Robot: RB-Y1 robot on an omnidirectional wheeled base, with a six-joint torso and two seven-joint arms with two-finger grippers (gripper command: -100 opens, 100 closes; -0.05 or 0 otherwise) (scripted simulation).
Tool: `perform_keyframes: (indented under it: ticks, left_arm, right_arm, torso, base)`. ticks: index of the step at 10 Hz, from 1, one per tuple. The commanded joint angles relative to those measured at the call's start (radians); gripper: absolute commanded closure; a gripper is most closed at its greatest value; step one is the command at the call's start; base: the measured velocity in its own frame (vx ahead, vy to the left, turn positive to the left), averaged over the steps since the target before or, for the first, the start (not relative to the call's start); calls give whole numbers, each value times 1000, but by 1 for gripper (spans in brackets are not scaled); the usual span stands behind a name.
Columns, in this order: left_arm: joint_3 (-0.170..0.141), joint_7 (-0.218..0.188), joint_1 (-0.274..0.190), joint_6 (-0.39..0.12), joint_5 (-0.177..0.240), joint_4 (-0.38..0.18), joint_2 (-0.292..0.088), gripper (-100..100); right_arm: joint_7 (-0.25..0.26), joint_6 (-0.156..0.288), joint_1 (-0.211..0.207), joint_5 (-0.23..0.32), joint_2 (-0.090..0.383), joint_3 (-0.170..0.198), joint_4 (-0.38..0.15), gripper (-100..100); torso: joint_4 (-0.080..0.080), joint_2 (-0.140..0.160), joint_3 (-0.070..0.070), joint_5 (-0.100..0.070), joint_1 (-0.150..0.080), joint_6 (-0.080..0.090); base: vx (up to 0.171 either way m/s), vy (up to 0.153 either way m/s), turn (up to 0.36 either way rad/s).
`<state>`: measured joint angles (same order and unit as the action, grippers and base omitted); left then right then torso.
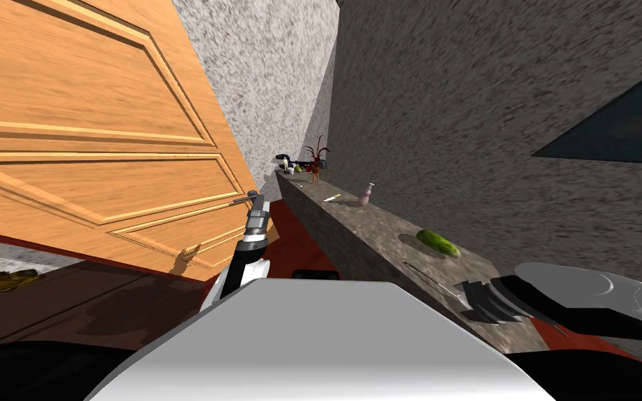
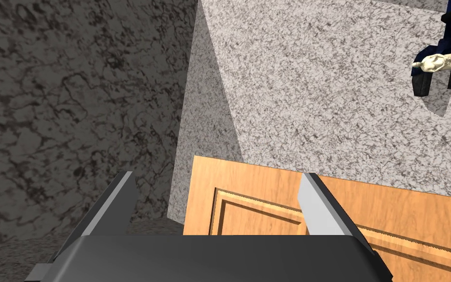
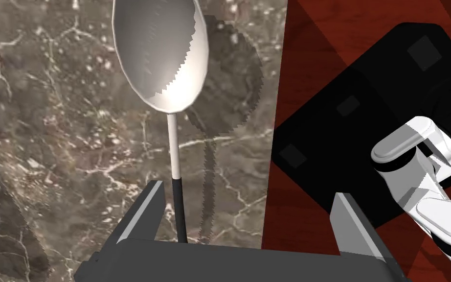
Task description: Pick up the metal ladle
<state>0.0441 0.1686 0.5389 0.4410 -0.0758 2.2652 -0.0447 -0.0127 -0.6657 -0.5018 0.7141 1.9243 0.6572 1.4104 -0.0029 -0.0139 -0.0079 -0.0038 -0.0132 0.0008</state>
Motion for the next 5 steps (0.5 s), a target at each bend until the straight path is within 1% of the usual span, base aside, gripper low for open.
perform_keyframes:
  ticks: [1,2,3,4,5]
  left_arm:
    - [0,0,0,0,0,0,0,0]
    - [0,0,0,0,0,0,0,0]
    - [0,0,0,0,0,0,0,0]
    - [0,0,0,0,0,0,0,0]
    - [0,0,0,0,0,0,0,0]
  right_arm:
    - [6,3,-11,-4,-7,17,4,-100]
    - [9,1,-19,-6,-23,28,11,-100]
    - [13,0,-31,-9,-52,42,25,-100]
    - [20,5,-30,-21,-34,37,18,-100]
    - [26,7,-32,-24,-36,40,19,0]
  torso:
    - [0,0,0,0,0,0]
    - [0,-1,-1,0,-1,0]
    - [0,0,0,0,0,0]
    - [0,3,1,0,3,1]
    - [2,10,6,2,11,1]
  base:
    - [215,-199,116]
    - [197,-176,88]
    - [139,-130,95]
    - [-13,1,24]
    - [0,0,0]
